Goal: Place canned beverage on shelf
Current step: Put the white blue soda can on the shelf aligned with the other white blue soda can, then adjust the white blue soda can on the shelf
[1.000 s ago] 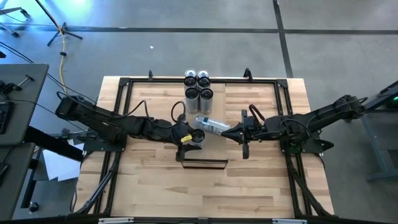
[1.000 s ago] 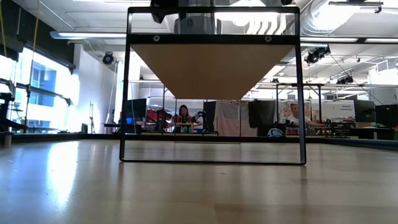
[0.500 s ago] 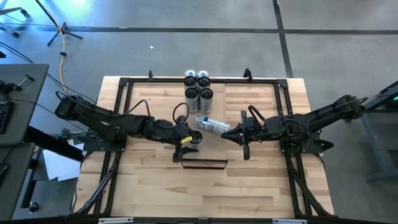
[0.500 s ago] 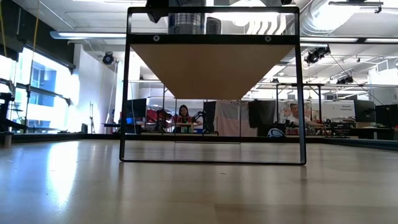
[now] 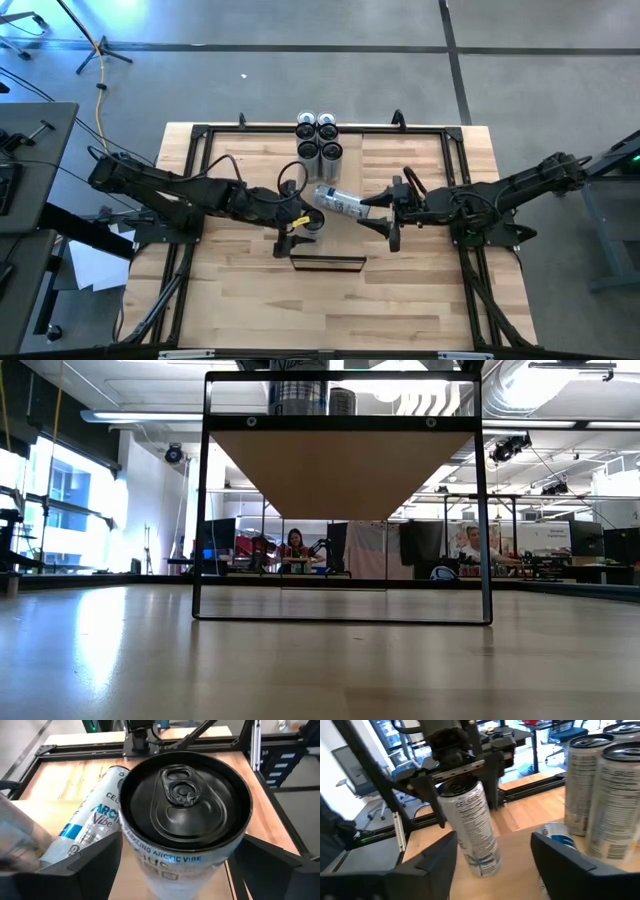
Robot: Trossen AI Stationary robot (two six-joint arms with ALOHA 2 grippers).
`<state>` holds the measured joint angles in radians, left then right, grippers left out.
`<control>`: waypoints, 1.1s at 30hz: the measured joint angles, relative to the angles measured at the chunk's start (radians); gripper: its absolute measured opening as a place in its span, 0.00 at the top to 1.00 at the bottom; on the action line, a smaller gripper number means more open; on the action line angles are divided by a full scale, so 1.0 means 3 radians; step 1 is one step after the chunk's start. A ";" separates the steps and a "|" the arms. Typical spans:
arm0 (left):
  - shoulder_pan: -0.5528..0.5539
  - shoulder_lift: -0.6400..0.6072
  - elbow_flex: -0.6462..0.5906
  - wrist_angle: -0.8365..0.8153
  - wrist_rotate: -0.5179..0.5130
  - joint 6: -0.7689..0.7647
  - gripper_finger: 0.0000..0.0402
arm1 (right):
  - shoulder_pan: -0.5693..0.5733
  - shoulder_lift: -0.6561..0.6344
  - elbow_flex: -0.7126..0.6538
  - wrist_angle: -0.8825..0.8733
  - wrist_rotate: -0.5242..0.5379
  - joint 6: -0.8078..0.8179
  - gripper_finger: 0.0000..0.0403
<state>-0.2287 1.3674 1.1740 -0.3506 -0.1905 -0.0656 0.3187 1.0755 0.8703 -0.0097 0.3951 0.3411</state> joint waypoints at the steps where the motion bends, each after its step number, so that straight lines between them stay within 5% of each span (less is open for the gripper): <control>1: 0.0000 0.0000 0.0040 -0.0072 -0.0012 0.0016 0.15 | 0.0000 -0.0009 0.0000 -0.0009 0.0029 0.0017 0.39; 13: -0.0003 -0.0032 0.0678 -0.0779 -0.0339 0.0375 0.15 | 0.0000 -0.0015 0.0000 -0.0023 0.0068 0.0054 0.33; 23: -0.0003 -0.0325 0.0952 -0.0764 -0.0634 0.0064 0.15 | -0.0001 -0.0065 0.0000 -0.0118 0.0038 -0.0395 0.33; 33: -0.0004 -0.1125 0.0182 -0.0382 -0.1421 -0.0919 0.15 | 0.0000 -0.0507 0.0000 -0.1129 -0.0134 0.0271 0.33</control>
<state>-0.2298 1.0298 1.2285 -0.4651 -0.6169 -0.3414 0.3187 0.9233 0.8703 -0.3483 0.3550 0.4224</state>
